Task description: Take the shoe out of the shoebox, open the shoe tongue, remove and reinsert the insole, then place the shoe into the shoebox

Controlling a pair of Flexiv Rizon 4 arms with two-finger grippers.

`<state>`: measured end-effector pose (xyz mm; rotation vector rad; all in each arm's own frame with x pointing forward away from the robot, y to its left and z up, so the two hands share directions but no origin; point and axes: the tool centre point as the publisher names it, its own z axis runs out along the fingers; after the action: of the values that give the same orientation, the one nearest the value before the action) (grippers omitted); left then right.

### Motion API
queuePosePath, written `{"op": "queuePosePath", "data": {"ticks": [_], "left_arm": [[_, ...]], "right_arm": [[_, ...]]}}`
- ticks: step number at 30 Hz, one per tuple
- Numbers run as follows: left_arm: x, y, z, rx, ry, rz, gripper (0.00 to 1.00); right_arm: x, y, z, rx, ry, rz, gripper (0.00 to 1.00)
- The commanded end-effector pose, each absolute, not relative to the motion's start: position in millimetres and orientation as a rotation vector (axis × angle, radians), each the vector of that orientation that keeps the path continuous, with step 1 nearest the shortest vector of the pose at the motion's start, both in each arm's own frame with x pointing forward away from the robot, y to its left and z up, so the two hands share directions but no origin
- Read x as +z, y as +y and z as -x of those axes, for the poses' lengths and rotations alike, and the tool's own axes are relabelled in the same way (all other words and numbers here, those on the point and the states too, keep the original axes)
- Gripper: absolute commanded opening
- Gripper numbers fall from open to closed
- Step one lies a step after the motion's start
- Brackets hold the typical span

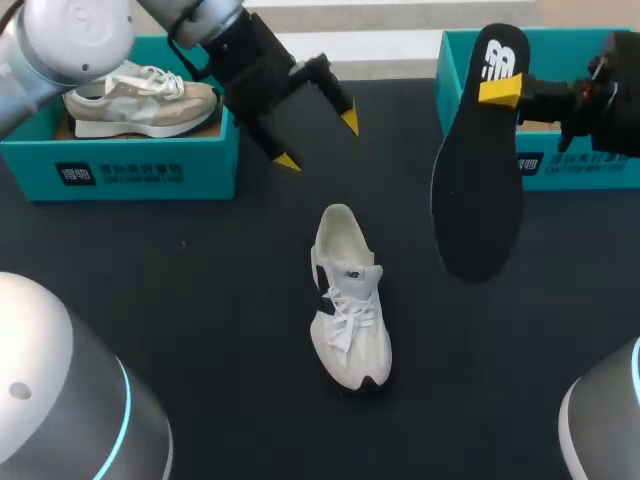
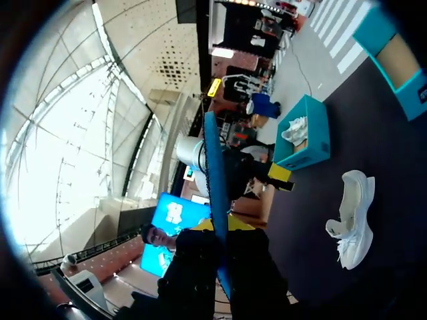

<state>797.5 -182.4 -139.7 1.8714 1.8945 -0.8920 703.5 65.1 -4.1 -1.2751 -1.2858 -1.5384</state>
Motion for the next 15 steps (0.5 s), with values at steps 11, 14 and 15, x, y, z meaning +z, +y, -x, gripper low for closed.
{"op": "queuePosePath", "data": {"ticks": [11, 14, 15], "left_arm": [[-115, -164, -787, -1.196, 1.474, -1.506, 1.0], [-110, -169, -786, -1.204, 1.432, -1.465, 1.0], [-108, -172, -786, -1.199, 1.415, -1.454, 1.0]], "right_arm": [[-39, 54, -809, -1.283, -1.183, 1.195, 0.0], [-45, 65, -818, -1.247, -1.151, 1.179, 0.0], [-46, 69, -820, -1.24, -1.139, 1.173, 0.0]]}}
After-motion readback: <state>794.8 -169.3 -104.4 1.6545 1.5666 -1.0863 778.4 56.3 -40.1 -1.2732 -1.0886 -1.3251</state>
